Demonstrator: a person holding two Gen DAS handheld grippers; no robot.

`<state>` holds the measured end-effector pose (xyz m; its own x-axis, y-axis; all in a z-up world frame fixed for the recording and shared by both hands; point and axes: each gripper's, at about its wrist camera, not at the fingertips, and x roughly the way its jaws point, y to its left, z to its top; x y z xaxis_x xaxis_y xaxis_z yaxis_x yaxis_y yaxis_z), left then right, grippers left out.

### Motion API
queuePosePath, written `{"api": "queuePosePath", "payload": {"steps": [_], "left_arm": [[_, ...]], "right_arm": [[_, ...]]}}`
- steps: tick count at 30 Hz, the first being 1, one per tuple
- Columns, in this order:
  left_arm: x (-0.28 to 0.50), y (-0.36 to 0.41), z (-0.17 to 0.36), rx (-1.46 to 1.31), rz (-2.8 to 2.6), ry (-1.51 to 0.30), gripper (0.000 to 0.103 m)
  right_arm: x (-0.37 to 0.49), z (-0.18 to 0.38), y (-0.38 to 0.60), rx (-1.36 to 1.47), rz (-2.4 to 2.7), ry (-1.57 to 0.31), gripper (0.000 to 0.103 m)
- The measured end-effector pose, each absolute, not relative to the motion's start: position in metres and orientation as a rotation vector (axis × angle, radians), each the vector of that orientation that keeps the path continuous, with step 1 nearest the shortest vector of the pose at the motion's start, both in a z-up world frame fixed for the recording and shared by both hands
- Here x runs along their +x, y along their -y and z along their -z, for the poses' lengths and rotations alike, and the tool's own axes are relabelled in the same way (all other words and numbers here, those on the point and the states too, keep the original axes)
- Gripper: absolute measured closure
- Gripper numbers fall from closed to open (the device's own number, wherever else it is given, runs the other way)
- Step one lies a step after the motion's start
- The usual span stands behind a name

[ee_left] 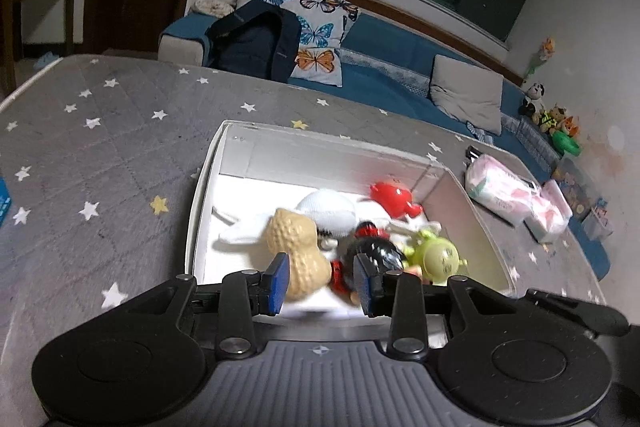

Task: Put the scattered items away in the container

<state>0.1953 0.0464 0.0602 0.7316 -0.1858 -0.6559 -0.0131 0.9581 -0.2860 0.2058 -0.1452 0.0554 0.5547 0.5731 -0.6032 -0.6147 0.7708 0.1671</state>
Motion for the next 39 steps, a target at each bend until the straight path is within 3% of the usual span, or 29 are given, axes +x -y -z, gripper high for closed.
{"api": "queuePosePath", "payload": {"steps": [5, 12, 15, 22, 31, 39], "left_arm": [[0.171, -0.036, -0.059, -0.250, 0.078, -0.726, 0.065], [0.143, -0.019, -0.054, -0.197, 0.060, -0.709, 0.065], [0.135, -0.015, -0.053, -0.189, 0.058, -0.701, 0.065], [0.119, -0.007, -0.049, -0.168, 0.054, -0.698, 0.065], [0.102, -0.002, -0.044, -0.155, 0.035, -0.702, 0.065], [0.083, 0.003, -0.041, -0.140, 0.038, -0.698, 0.066]], "right_arm": [[0.188, -0.050, 0.154, -0.077, -0.665, -0.669, 0.041], [0.168, -0.045, 0.165, -0.047, -0.620, -0.653, 0.030], [0.160, -0.042, 0.170, -0.041, -0.601, -0.646, 0.020], [0.140, -0.035, 0.175, -0.066, -0.559, -0.636, 0.016], [0.124, -0.031, 0.178, -0.074, -0.523, -0.629, 0.000], [0.106, -0.032, 0.178, -0.092, -0.498, -0.618, 0.000]]}}
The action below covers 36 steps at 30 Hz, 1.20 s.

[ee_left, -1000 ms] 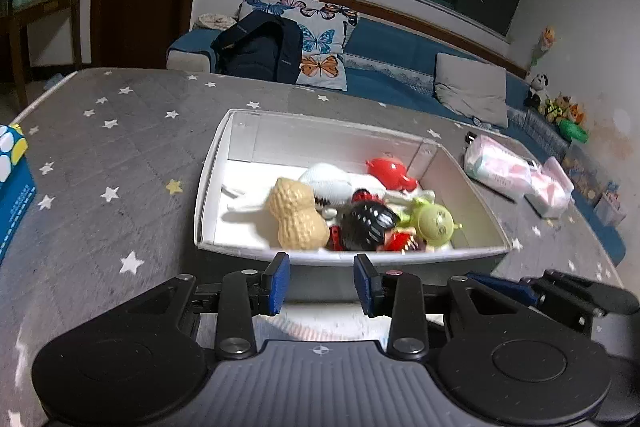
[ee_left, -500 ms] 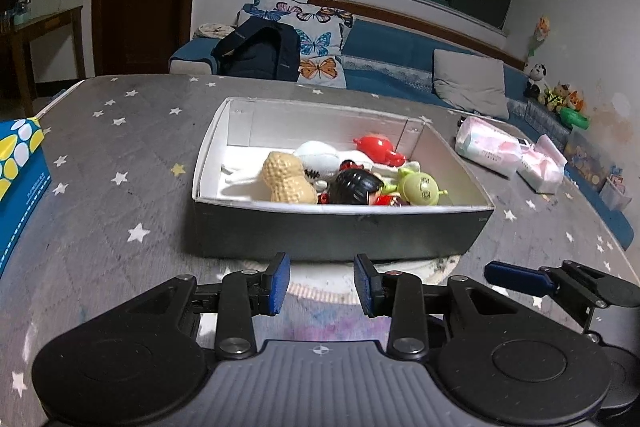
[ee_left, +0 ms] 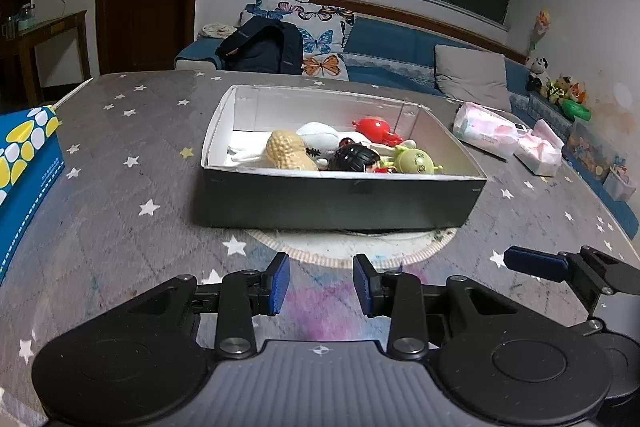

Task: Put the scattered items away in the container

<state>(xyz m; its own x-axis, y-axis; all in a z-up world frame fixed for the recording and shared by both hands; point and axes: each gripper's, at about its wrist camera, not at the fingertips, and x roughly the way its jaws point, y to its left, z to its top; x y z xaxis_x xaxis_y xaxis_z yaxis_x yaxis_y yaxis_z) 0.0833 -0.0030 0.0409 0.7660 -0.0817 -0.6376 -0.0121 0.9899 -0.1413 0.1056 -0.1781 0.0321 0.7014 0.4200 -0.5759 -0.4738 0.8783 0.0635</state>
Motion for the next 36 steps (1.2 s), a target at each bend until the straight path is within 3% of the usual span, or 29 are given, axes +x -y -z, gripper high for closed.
{"api": "queuePosePath", "payload": {"steps": [36], "left_arm": [[0.060, 0.013, -0.039, -0.143, 0.038, -0.674, 0.066]], "right_arm": [[0.091, -0.036, 0.191, -0.078, -0.393, -0.612, 0.000]]}}
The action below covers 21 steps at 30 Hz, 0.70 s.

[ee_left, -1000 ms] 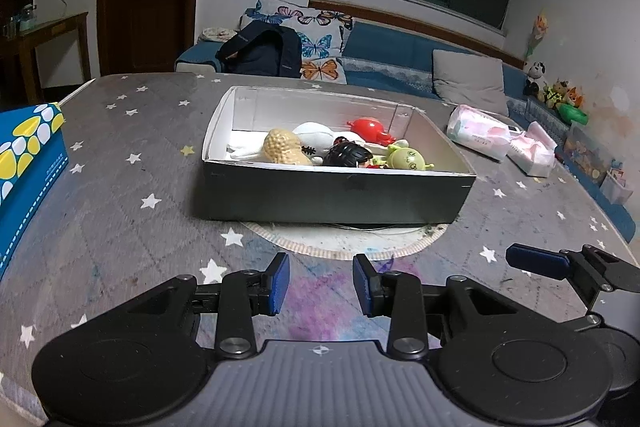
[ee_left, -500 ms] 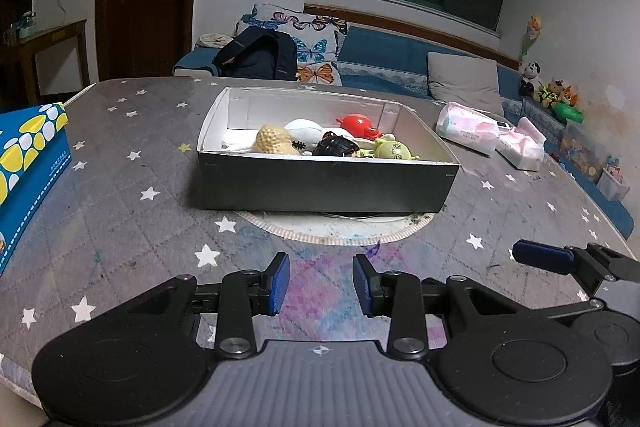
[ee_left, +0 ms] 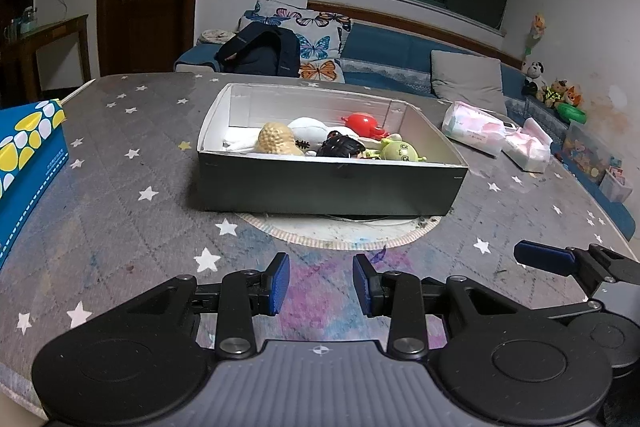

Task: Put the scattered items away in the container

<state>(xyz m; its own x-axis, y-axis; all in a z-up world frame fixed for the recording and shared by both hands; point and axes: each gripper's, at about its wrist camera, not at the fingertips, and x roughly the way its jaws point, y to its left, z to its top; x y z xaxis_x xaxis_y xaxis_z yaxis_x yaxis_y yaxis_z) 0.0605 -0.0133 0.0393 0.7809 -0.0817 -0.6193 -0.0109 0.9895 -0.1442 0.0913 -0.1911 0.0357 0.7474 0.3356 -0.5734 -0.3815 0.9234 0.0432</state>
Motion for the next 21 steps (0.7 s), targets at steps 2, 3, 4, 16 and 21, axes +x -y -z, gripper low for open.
{"api": "queuePosePath", "payload": {"steps": [2, 3, 4, 16, 21], "left_arm": [[0.064, 0.012, -0.040, -0.144, 0.036, -0.675, 0.066], [0.065, 0.012, -0.039, -0.144, 0.036, -0.674, 0.066], [0.067, 0.012, -0.039, -0.143, 0.034, -0.674, 0.066], [0.089, 0.005, -0.036, -0.139, 0.019, -0.690, 0.066], [0.097, 0.003, -0.033, -0.141, 0.017, -0.702, 0.066]], "right_arm": [[0.094, -0.035, 0.189, -0.087, -0.391, -0.611, 0.000], [0.096, -0.034, 0.188, -0.090, -0.390, -0.612, 0.000], [0.098, -0.034, 0.187, -0.092, -0.390, -0.613, 0.000], [0.123, -0.026, 0.182, -0.089, -0.387, -0.647, 0.000], [0.133, -0.022, 0.179, -0.090, -0.388, -0.661, 0.000]]}}
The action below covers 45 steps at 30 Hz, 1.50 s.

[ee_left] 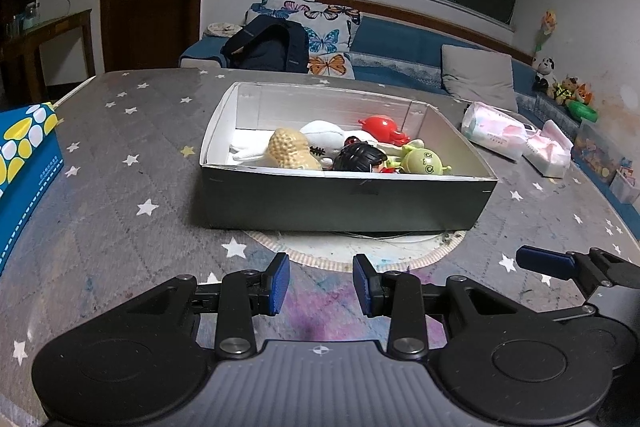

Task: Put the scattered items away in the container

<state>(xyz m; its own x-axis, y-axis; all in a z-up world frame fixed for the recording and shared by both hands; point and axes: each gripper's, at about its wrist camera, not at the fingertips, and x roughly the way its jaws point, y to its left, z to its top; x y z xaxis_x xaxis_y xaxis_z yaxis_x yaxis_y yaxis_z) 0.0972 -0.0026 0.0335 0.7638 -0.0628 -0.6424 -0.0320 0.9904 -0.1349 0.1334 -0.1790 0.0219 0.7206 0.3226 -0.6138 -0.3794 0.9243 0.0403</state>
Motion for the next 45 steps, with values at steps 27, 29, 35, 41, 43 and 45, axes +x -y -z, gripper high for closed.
{"api": "queuePosePath", "payload": {"steps": [27, 29, 35, 41, 43, 45], "left_arm": [[0.138, -0.001, -0.023, -0.126, 0.002, -0.745, 0.066], [0.140, -0.001, -0.022, -0.125, 0.000, -0.748, 0.066], [0.147, -0.001, -0.020, -0.119, -0.008, -0.753, 0.066], [0.153, -0.002, -0.020, -0.109, -0.020, -0.754, 0.066], [0.155, -0.002, -0.019, -0.108, -0.020, -0.755, 0.066], [0.157, -0.002, -0.019, -0.105, -0.022, -0.757, 0.066]], "right_arm": [[0.177, -0.008, 0.170, -0.091, -0.402, -0.705, 0.000], [0.179, -0.007, 0.169, -0.094, -0.403, -0.706, 0.000], [0.187, -0.005, 0.167, -0.095, -0.402, -0.716, 0.000], [0.193, -0.004, 0.166, -0.097, -0.400, -0.720, 0.000], [0.195, -0.004, 0.166, -0.098, -0.400, -0.722, 0.000], [0.197, -0.003, 0.165, -0.099, -0.400, -0.724, 0.000]]}}
